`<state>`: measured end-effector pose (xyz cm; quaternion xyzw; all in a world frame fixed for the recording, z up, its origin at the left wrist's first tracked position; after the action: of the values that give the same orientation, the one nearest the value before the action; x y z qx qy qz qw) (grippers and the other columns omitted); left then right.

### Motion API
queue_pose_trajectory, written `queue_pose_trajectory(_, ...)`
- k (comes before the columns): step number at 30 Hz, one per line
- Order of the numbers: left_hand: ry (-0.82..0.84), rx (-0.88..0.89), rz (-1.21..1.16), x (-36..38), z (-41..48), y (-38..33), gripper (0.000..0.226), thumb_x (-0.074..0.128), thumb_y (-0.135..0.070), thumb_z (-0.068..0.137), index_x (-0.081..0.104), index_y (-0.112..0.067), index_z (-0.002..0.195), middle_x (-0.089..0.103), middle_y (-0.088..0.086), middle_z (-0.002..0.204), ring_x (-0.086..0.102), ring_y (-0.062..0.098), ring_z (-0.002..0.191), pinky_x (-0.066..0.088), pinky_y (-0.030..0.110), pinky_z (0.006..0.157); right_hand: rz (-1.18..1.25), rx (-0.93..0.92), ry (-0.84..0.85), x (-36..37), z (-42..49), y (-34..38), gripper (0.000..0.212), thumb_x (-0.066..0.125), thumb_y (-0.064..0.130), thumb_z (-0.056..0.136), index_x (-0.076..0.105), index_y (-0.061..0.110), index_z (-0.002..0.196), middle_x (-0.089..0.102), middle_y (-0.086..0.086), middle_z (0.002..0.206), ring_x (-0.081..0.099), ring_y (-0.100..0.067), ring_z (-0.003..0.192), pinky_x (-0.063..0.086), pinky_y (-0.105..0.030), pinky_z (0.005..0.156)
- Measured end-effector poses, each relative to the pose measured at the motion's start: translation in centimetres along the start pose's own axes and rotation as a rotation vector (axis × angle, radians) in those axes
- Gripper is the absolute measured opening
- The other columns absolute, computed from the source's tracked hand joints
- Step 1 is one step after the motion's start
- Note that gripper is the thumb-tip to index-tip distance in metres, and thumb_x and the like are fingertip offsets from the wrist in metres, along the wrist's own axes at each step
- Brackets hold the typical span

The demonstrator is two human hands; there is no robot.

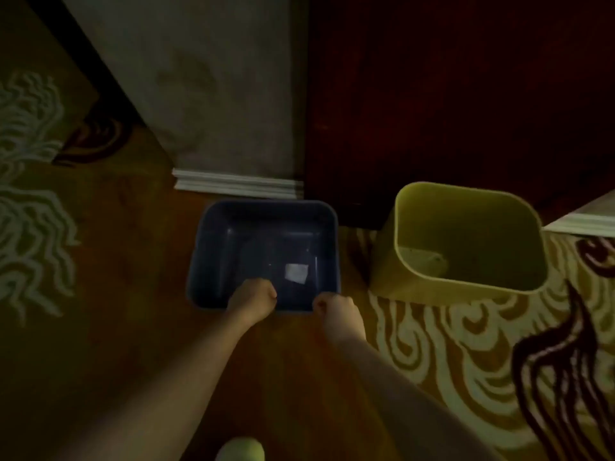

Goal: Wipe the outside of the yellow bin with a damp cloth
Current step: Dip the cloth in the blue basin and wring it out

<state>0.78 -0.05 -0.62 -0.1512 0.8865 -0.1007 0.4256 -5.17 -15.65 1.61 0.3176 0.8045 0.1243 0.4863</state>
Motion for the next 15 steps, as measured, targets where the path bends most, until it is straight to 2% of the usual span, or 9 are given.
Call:
queue_pose_trajectory(4, -0.048, 0.009, -0.043, 4.5, 8.2, 2.2, 0.024, 0.046, -0.020, 0.091, 0.067, -0.011, 0.100, 0.065, 0.011, 0.113, 0.060, 0.027, 0.098, 0.051, 0.037, 0.083, -0.071, -0.002, -0.038, 4.9, 9.0, -1.9, 0.019, 0.045, 0.014, 0.094, 0.062, 0.013, 0.102, 0.066, -0.008, 0.103, 0.063, -0.022, 0.092, 0.054, -0.035, 0.080)
queue_pose_trajectory(7, -0.080, 0.044, -0.082, 7.3, 14.9, 3.4, 0.022, 0.044, -0.020, 0.090, 0.061, -0.015, 0.076, 0.068, 0.014, 0.101, 0.061, 0.027, 0.086, 0.050, 0.034, 0.069, -0.153, -0.002, -0.007, 8.4, 15.4, -3.3, 0.023, 0.042, 0.003, 0.092, 0.061, 0.007, 0.104, 0.066, -0.015, 0.104, 0.063, -0.029, 0.092, 0.052, -0.037, 0.075)
queue_pose_trajectory(8, -0.097, 0.045, -0.105, 7.9, 16.5, 3.4, 0.023, 0.043, -0.020, 0.090, 0.060, -0.015, 0.074, 0.068, 0.014, 0.098, 0.062, 0.027, 0.083, 0.052, 0.035, 0.070, -0.176, 0.006, -0.003, 9.3, 17.1, -3.6, 0.023, 0.042, 0.000, 0.091, 0.061, 0.005, 0.104, 0.066, -0.017, 0.105, 0.063, -0.031, 0.093, 0.053, -0.039, 0.076)
queue_pose_trajectory(11, -0.155, 0.059, -0.119, 9.9, 21.4, 3.8, 0.023, 0.045, -0.016, 0.087, 0.065, -0.009, 0.093, 0.067, 0.014, 0.102, 0.062, 0.027, 0.087, 0.054, 0.039, 0.079, -0.232, 0.009, -0.050, 11.8, 21.9, -4.7, 0.024, 0.041, -0.001, 0.092, 0.059, 0.001, 0.107, 0.063, -0.019, 0.111, 0.062, -0.033, 0.098, 0.051, -0.040, 0.077)
queue_pose_trajectory(15, -0.150, 0.180, 0.026, 11.4, 24.9, 3.8, 0.037, 0.047, -0.015, 0.085, 0.057, -0.010, 0.120, 0.054, 0.016, 0.130, 0.052, 0.032, 0.115, 0.046, 0.040, 0.093, -0.276, 0.001, -0.125, 13.8, 25.3, -5.5, 0.028, 0.038, 0.003, 0.094, 0.054, 0.001, 0.117, 0.056, -0.020, 0.121, 0.058, -0.035, 0.107, 0.049, -0.041, 0.081)
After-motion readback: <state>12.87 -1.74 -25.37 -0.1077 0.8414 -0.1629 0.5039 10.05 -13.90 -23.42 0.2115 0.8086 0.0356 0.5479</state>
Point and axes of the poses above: each hand's wrist, its own z-axis towards the middle knuckle, its own x-axis out of the palm, y = z × x, the point moved 1 cm from there along z, towards the middle knuckle
